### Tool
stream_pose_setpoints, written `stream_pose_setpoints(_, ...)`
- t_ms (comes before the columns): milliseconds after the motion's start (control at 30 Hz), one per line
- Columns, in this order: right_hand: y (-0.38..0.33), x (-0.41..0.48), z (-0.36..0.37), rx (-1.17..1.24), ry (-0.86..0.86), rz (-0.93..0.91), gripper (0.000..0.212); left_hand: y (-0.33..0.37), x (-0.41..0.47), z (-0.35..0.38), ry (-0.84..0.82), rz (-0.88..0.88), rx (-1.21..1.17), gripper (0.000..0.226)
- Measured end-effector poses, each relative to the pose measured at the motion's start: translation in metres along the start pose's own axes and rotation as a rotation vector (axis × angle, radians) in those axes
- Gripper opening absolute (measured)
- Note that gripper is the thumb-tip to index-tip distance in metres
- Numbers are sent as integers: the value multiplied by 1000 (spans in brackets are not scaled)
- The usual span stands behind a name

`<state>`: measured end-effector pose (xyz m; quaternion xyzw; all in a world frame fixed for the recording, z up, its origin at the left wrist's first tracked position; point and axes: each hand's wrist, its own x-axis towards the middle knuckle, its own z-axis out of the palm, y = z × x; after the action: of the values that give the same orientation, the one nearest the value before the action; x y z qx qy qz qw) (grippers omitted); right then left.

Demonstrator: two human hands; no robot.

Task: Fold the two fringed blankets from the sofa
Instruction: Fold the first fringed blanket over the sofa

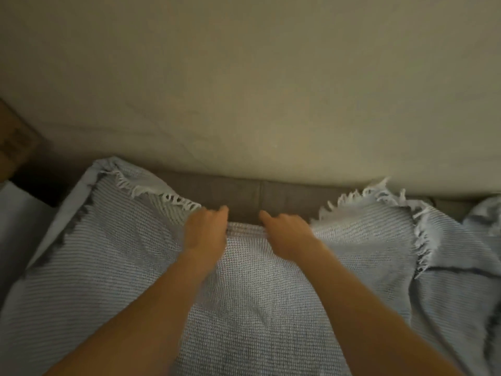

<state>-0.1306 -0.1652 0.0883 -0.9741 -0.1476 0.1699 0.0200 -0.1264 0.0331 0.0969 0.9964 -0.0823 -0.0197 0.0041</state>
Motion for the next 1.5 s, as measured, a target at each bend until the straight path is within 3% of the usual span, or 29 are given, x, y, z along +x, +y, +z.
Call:
stream_pose_setpoints(167,6,-62,-17,110,-282,203,38,-1,-46,-38,-2,-52,-60,21)
stream_pose_setpoints(267,8,-99,-8,218,-343,272,40,2,-67,-55,10,-113,-143,20)
stream_pose_setpoints(400,-2,-151,6,115,-355,348,44,16,-95,-82,10,-107,-214,24)
stream_pose_setpoints(467,-9,-175,5,-42,-291,321,42,25,-109,-96,43,-82,-231,17)
stream_pose_setpoints(533,-13,-191,2,-51,-219,308,38,30,-120,-107,86,-90,-251,9)
stream_pose_setpoints(667,-19,-219,-9,278,122,369,28,26,-143,-115,135,-71,-258,20)
stream_pose_setpoints(767,-35,-235,-19,524,484,360,21,25,-163,-103,72,2,-498,26)
stream_pose_setpoints(833,-51,-244,-29,662,638,352,16,24,-179,-93,-29,29,-654,21)
stream_pose_setpoints(867,-59,-248,-35,710,682,329,11,24,-186,-91,-86,33,-732,22)
stream_pose_setpoints(1000,-89,-256,-55,774,628,199,11,28,-208,-98,-414,165,-1061,87)
stream_pose_setpoints(1033,-96,-258,-59,772,597,175,13,30,-212,-103,-472,240,-1103,84)
stream_pose_setpoints(1100,-107,-260,-64,768,574,135,13,33,-216,-113,-510,331,-1112,47)
stream_pose_setpoints(1167,-112,-262,-66,789,606,143,8,32,-213,-117,-415,321,-1072,15)
stream_pose_setpoints(1200,-112,-264,-64,816,618,157,11,28,-209,-116,-333,297,-1033,12)
stream_pose_setpoints(1333,-105,-270,-45,818,432,158,30,17,-199,-117,-61,220,-891,26)
stream_pose_setpoints(1400,-98,-269,-29,762,315,148,24,18,-197,-119,35,167,-923,29)
stream_pose_setpoints(1500,-90,-268,-8,760,133,226,44,20,-192,-124,151,10,-1055,35)
